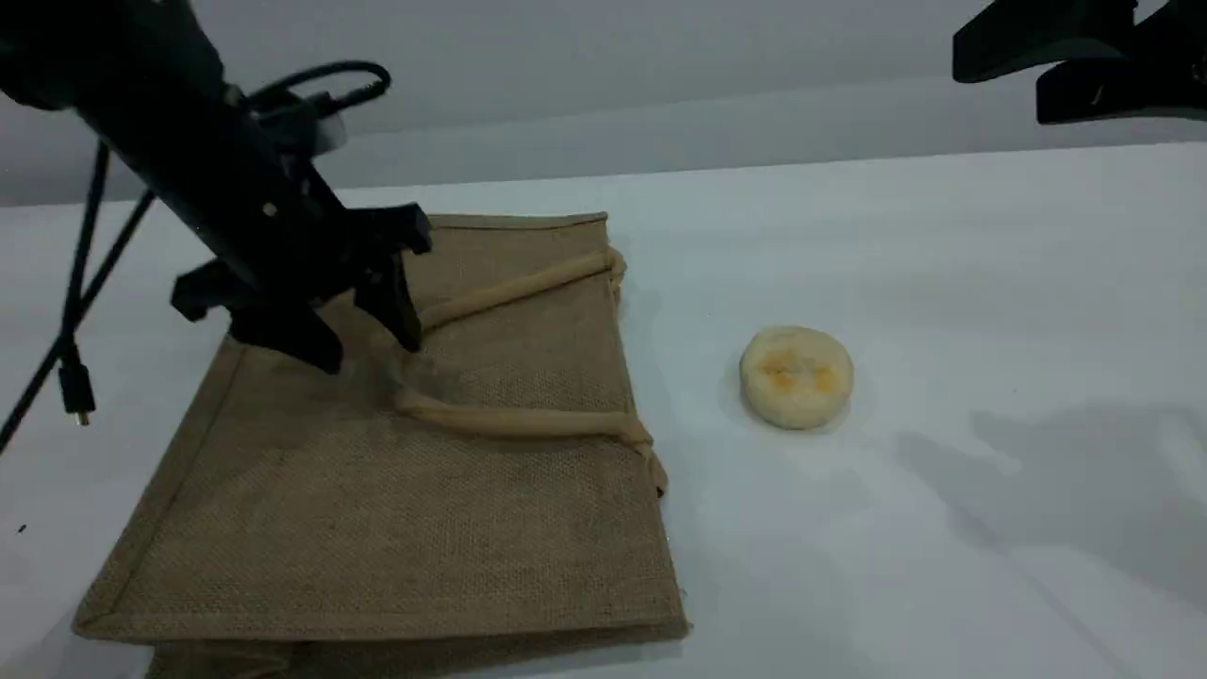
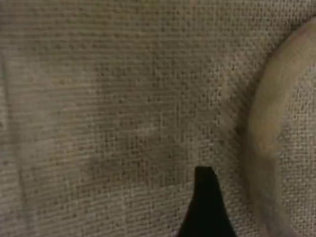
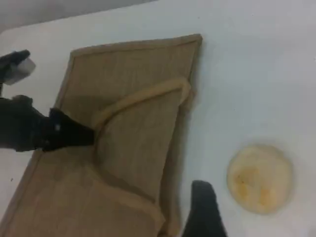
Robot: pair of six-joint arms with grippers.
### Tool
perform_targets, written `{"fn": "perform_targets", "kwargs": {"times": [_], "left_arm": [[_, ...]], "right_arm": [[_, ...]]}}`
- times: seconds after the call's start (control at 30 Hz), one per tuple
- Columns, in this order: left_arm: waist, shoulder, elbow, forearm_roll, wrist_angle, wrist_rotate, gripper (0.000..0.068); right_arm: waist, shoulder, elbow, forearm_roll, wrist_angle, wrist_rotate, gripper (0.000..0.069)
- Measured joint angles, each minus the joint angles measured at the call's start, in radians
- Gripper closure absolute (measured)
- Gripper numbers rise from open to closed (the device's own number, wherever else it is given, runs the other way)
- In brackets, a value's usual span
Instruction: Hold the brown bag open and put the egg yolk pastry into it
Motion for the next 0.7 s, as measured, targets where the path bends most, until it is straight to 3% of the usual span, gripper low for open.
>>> {"fn": "perform_targets", "kwargs": {"times": [0.3, 0.43, 0.53, 0.7], "left_arm": [[-0.016, 0.060, -0.016, 0.003, -0.007, -0.023, 0.0217], [-0.016, 0.071, -0.018, 0.004, -0.011, -0.034, 0.0256], [-0.016, 0.072, -0.018, 0.005, -0.010, -0.034, 0.0331], [-0.016, 0.072, -0.018, 0.001, -0.024, -0.035, 0.0556]], "right_arm": [[0.000, 0.000, 0.000, 0.000, -0.006, -0.007, 0.0250], [0.000, 0.000, 0.000, 0.000, -0.006, -0.006, 0.0250], [0.000, 0.000, 0.000, 0.000, -0.010, -0.005, 0.0250], [0.000, 0.021, 0.000, 0.000, -0.012, -0.005, 0.0250]]}}
